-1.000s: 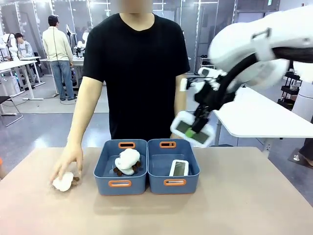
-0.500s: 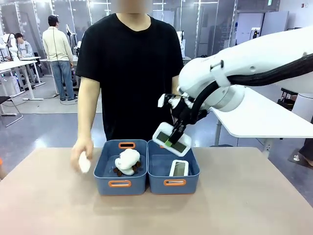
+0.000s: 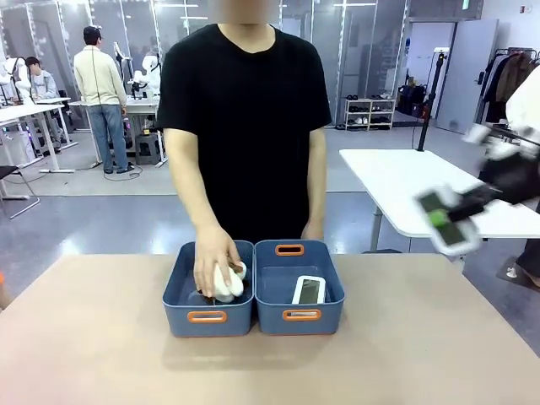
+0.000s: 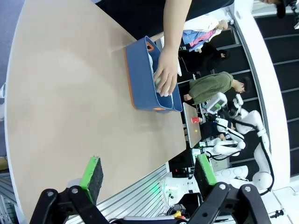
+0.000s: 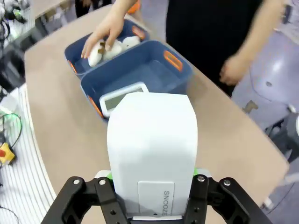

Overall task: Sort the digital clocks into the basket.
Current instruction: Pick up the Digital clock from the table and place it into the empty Plastic storage basket.

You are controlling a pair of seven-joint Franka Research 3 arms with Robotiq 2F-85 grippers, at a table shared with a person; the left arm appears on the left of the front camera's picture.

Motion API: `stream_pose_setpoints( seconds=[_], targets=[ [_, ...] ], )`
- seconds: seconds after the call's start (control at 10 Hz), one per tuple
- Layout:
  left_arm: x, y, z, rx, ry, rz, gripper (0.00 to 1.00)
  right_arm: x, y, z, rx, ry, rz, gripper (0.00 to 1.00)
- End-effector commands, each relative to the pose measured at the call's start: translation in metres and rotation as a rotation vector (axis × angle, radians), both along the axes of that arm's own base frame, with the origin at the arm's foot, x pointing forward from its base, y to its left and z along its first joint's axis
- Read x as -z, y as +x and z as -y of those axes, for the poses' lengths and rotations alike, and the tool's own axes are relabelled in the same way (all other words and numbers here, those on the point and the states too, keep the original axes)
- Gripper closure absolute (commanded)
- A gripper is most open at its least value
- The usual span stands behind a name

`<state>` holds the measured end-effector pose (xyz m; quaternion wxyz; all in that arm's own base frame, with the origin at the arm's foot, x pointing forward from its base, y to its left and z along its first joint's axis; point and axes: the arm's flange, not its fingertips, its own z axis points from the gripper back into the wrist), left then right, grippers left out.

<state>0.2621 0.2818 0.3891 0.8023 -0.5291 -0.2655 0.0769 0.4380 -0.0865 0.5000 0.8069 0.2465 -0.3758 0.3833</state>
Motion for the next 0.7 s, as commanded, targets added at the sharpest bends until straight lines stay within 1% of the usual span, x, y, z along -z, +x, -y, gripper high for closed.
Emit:
stream_pose_setpoints(
  seconds=[0.0,0.1,0.2,0.3,0.4,0.6],
  targets=[
    [-0.002,-0.004,0.001,0.012,-0.004,0.005,0.0,0.032,-0.037,0.041,0.002,0.059,0.023,1.0],
    [-0.002,-0.004,0.001,0.012,-0.004,0.005,0.0,0.036,-0.038,0.043,-0.013,0.079,0.036,1.0],
    [-0.002,-0.004,0.001,0.012,-0.004,0.005,0.0,0.036,-0.033,0.042,-0.015,0.078,0.033,1.0],
    [-0.002,-0.004,0.001,0.012,-0.004,0.005,0.0,0.03,-0.026,0.03,-0.045,0.071,0.029,1.0],
    [-0.002,-0.004,0.001,0.012,-0.004,0.005,0.0,0.023,-0.014,0.008,-0.095,0.07,0.027,1.0],
    [-0.002,-0.004,0.001,0.012,-0.004,0.005,0.0,0.004,0.017,-0.072,-0.233,-0.014,0.015,1.0]
  ],
)
